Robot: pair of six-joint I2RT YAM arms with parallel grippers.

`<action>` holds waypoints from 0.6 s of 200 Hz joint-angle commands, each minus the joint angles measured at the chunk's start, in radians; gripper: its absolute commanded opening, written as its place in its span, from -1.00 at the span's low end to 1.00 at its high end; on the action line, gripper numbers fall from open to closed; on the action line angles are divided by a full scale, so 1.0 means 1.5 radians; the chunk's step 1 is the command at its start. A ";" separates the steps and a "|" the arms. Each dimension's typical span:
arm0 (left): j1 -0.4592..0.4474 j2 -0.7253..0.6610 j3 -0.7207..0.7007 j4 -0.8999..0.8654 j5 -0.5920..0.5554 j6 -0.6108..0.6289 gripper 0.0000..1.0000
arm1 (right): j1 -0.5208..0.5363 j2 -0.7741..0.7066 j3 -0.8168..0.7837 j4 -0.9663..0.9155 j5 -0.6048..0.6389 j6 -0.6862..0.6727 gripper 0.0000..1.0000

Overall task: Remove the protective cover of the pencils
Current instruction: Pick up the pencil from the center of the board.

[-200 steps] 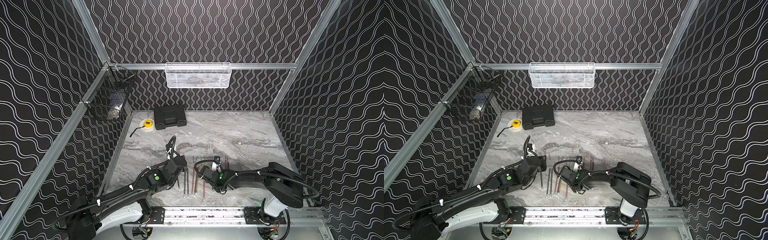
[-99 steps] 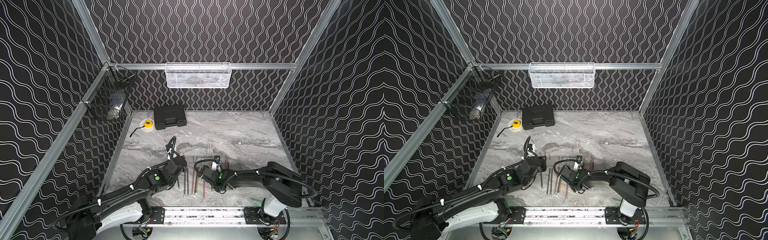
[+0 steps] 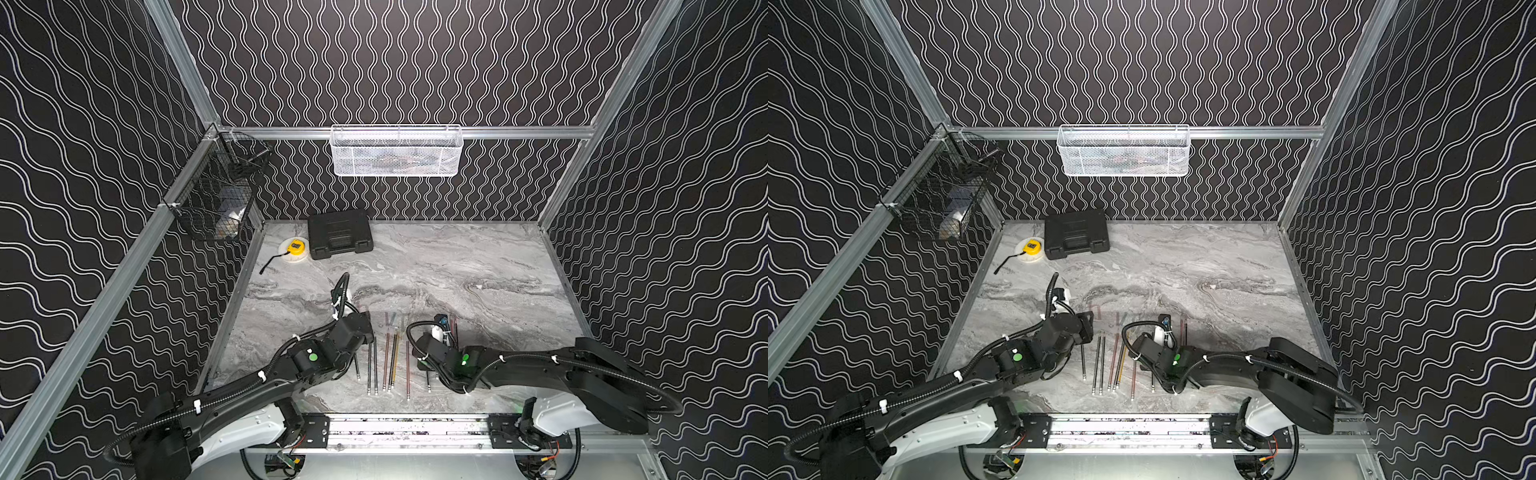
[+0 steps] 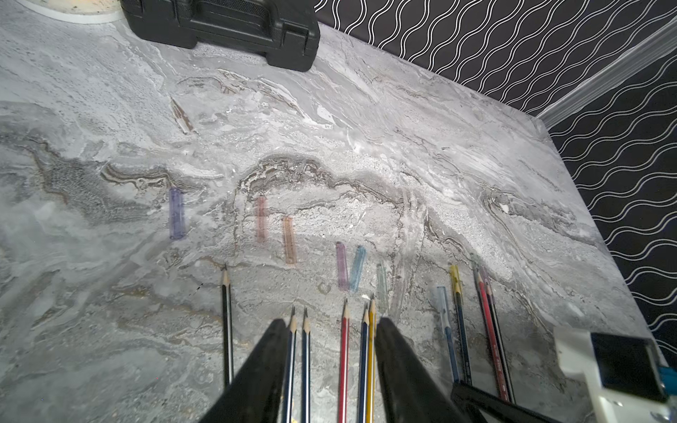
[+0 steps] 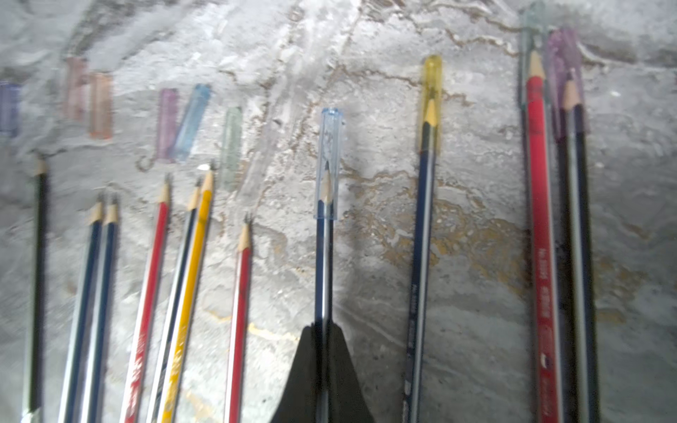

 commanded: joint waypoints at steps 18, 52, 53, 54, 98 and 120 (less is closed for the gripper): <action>0.008 -0.004 -0.001 0.037 0.043 0.004 -0.11 | 0.001 -0.082 -0.070 0.145 -0.060 -0.059 -1.00; 0.013 0.006 -0.011 0.111 0.138 0.021 -0.04 | 0.001 -0.159 -0.126 0.231 -0.115 -0.094 -1.00; 0.013 0.006 -0.012 0.114 0.142 0.021 -0.04 | 0.001 -0.160 -0.126 0.232 -0.117 -0.094 -1.00; 0.013 0.007 -0.013 0.117 0.145 0.022 -0.03 | 0.001 -0.161 -0.127 0.233 -0.118 -0.096 -1.00; 0.013 0.058 -0.007 0.201 0.258 0.025 0.18 | 0.003 -0.210 -0.162 0.287 -0.149 -0.114 -1.00; 0.013 0.086 -0.007 0.238 0.296 0.020 0.21 | 0.002 -0.216 -0.166 0.292 -0.152 -0.116 -1.00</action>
